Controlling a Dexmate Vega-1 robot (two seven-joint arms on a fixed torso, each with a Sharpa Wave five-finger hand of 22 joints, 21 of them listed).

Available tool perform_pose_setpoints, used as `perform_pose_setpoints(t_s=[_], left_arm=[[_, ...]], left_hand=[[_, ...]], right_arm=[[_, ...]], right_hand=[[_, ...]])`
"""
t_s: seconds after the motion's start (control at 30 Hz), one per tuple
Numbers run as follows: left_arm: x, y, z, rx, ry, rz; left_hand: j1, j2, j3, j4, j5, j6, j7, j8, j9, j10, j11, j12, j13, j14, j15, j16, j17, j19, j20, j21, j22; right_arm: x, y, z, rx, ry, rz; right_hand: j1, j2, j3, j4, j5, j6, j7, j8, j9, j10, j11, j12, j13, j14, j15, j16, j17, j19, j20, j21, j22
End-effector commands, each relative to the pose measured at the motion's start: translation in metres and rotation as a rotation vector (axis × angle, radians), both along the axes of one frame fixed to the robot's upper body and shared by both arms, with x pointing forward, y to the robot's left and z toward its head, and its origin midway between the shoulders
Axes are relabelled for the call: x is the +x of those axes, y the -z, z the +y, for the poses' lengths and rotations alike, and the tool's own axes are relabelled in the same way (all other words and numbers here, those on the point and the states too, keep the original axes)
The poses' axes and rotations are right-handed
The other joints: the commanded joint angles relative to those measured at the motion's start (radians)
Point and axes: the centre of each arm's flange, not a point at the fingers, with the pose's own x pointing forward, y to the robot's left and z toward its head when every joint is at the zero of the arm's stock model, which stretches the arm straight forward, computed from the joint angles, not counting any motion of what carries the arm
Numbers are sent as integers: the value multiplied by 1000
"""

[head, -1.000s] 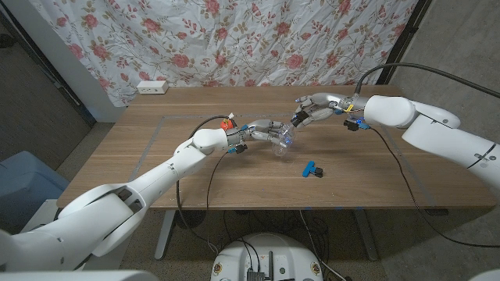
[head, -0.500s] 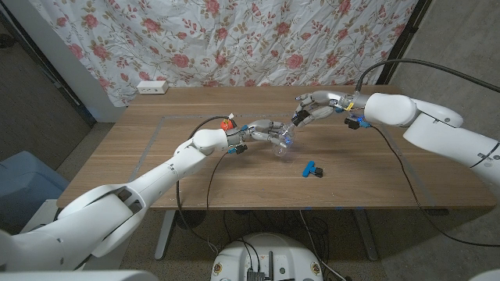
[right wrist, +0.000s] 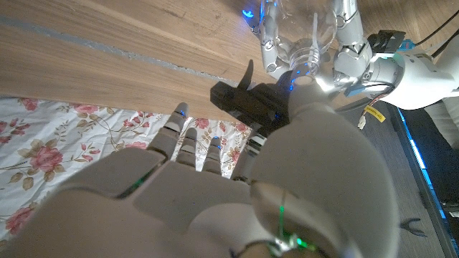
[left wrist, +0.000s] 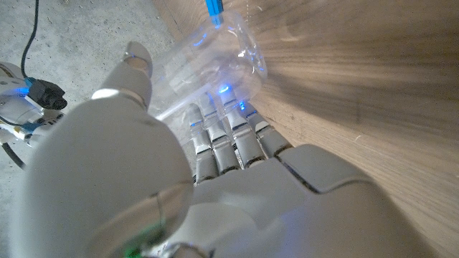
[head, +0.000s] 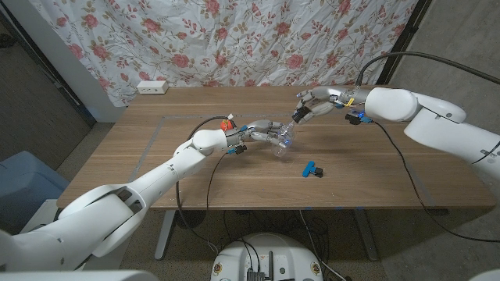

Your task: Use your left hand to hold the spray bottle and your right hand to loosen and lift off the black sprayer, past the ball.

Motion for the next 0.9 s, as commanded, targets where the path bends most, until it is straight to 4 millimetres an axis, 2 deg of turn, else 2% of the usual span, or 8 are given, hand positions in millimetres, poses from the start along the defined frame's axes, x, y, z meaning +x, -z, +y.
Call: perform_pose_setpoints(t_s=[0.03, 0.33, 0.9], left_arm=[[0, 2, 3, -13, -5, 0], [0, 6, 5, -19, -14, 3], [1, 9, 9, -24, -29, 5]], left_hand=[[-21, 141, 8, 1, 10, 42, -30, 146, 4, 99, -84, 3, 5, 7, -132, 3, 3, 5, -49, 0, 3], [-15, 139, 8, 1, 10, 43, -26, 147, 3, 96, -78, 0, 3, 4, -129, 2, 5, 4, -48, 0, 3], [-14, 137, 7, 4, 10, 40, -31, 146, 2, 96, -84, 0, 6, 3, -131, -1, 3, 3, -47, 0, 4]], right_arm=[[-5, -9, 1, -25, 22, -23], [-8, -16, -1, -35, 25, -29], [-19, -33, -1, -73, 32, -37]], right_hand=[[12, 2, 6, 2, 0, 27, -12, 7, 28, 12, -3, 7, 2, 6, 2, 7, 2, 9, -2, 3, 4], [13, 2, 5, 2, 0, 27, -12, 12, 33, 16, -2, 5, 2, 6, 1, 7, 2, 10, -3, 2, 4], [14, 3, 5, 4, -1, 23, -11, 18, 39, 23, -2, 4, 2, 7, 0, 8, 2, 10, -3, 1, 4]])
